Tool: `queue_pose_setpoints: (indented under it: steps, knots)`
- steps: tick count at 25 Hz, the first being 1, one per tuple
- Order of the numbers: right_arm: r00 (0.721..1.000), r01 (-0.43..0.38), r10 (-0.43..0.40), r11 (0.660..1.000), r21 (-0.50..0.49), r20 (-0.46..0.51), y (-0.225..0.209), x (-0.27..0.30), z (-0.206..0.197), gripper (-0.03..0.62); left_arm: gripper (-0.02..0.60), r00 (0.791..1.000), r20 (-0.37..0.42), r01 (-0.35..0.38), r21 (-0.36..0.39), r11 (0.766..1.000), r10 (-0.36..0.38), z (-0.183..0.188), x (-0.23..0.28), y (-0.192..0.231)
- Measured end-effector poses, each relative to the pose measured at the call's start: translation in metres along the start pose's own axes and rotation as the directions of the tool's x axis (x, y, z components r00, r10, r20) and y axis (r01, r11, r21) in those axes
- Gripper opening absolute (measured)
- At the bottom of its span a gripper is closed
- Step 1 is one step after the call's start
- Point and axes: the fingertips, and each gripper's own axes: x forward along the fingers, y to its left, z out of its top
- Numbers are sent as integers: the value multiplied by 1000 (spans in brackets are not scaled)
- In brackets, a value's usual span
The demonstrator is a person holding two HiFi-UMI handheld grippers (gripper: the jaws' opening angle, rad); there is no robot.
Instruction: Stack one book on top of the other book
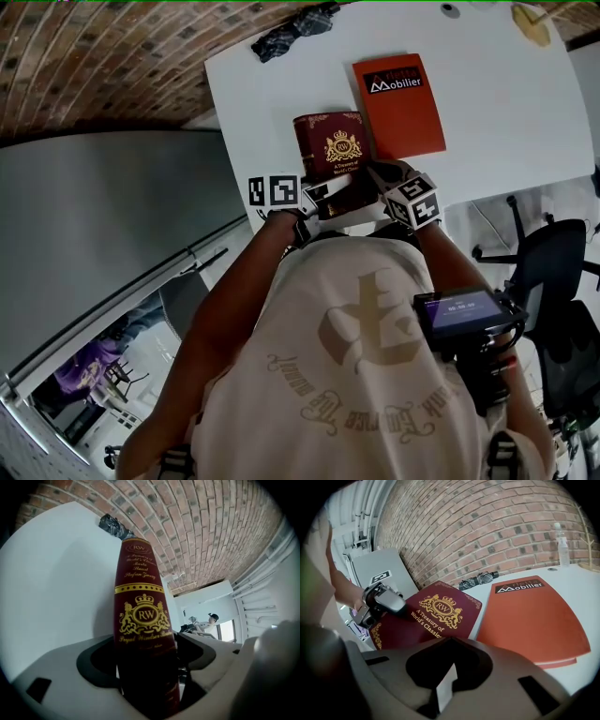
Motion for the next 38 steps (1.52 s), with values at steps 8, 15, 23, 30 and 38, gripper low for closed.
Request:
queue_pose_setpoints:
  steps: [8, 15, 23, 30, 38]
  knots:
    - [1000, -15, 15, 1000, 16, 12, 0, -2, 1, 21, 315, 995, -27, -101, -30, 994, 100, 6, -2, 14]
    - [1000, -20, 19, 1000, 5, 5, 1, -5, 1, 21, 242, 993, -38, -114, -67, 991, 112, 3, -2, 18]
    - [1000, -26, 26, 1000, -1, -3, 4, 0, 3, 21, 236, 993, -6, -116, -82, 990, 115, 5, -6, 21]
    - [999, -30, 31, 999, -44, 15, 7, -6, 9, 21, 236, 993, 72, -87, -109, 990, 95, 4, -12, 18]
    - [996, -69, 73, 995, -78, 59, 12, -20, 30, 21, 236, 974, 212, -43, -178, 983, 80, 2, -30, 17]
